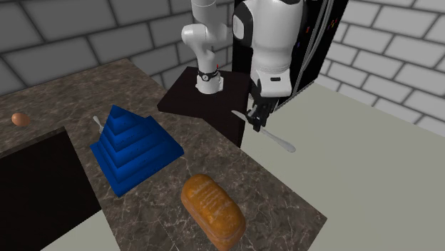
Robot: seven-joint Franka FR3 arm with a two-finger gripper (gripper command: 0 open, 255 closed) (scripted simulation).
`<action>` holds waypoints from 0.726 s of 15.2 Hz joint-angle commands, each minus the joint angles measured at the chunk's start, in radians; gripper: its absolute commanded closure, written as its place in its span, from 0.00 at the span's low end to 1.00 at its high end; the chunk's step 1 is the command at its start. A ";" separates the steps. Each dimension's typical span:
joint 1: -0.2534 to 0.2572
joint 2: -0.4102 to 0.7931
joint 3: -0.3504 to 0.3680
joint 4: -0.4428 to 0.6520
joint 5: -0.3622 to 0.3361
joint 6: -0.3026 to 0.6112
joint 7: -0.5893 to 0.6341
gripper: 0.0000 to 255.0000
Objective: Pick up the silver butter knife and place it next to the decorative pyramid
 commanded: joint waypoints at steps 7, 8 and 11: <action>0.001 -0.014 0.003 0.093 0.005 -0.106 -0.005 1.00; 0.002 -0.014 0.003 0.106 0.005 -0.120 -0.005 1.00; -0.031 -0.095 -0.001 0.003 0.028 -0.096 -0.038 1.00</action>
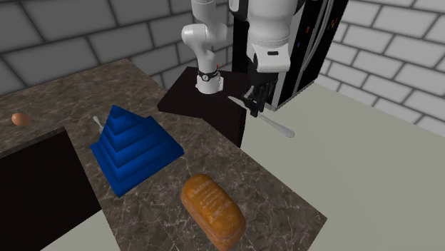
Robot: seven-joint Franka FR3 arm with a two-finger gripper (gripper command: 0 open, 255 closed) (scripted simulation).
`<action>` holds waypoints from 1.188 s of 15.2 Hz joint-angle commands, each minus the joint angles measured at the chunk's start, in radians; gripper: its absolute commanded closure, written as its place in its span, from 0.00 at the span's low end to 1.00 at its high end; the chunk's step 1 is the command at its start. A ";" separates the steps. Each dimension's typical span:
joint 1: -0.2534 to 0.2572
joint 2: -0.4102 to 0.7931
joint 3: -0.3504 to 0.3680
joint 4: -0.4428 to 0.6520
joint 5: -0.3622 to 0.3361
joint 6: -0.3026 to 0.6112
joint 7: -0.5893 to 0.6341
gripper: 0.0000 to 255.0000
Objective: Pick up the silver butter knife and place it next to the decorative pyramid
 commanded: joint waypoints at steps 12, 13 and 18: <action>-0.148 -0.430 -0.090 -0.531 0.109 0.110 -0.255 1.00; -0.156 -0.458 -0.101 -0.562 0.113 0.112 -0.276 1.00; -0.194 -0.590 -0.165 -0.700 0.118 0.114 -0.383 1.00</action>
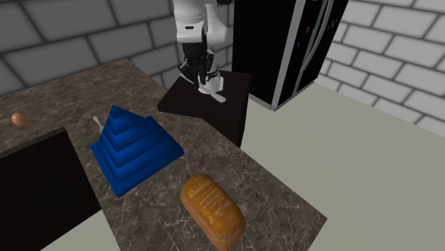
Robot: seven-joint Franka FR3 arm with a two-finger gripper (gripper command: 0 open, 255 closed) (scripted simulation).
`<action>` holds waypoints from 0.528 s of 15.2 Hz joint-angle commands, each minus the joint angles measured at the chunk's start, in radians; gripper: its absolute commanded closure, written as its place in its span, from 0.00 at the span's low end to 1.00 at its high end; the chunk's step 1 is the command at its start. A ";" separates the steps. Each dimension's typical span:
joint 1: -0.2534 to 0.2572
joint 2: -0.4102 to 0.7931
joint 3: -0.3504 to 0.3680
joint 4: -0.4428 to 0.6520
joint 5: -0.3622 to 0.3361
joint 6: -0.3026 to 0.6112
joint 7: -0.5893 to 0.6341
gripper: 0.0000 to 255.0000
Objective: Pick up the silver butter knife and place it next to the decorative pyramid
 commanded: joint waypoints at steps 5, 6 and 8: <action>-0.047 -0.142 -0.086 -0.134 -0.018 -0.013 -0.127 1.00; -0.056 -0.163 -0.101 -0.152 -0.024 -0.016 -0.149 1.00; -0.075 -0.203 -0.133 -0.186 -0.038 -0.023 -0.191 1.00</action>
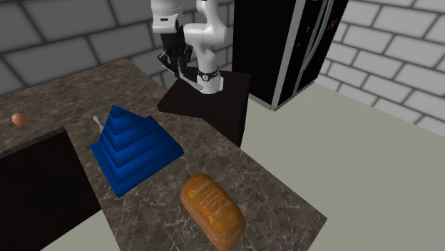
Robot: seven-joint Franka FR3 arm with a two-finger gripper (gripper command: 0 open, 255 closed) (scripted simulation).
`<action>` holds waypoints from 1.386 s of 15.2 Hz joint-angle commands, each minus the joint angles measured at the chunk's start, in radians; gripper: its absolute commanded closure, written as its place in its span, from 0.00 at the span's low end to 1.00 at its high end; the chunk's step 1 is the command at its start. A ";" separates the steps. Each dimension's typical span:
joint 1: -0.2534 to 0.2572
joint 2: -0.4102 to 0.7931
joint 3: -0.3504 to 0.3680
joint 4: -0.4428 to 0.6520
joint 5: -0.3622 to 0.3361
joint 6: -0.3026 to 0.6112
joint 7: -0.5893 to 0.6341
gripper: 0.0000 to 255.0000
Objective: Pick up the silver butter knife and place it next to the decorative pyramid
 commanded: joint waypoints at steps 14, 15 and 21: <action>-0.166 -0.176 -0.269 -0.112 -0.166 -0.057 -0.341 1.00; -0.178 -0.179 -0.289 -0.111 -0.179 -0.059 -0.365 1.00; -0.231 -0.174 -0.392 -0.101 -0.241 -0.053 -0.486 1.00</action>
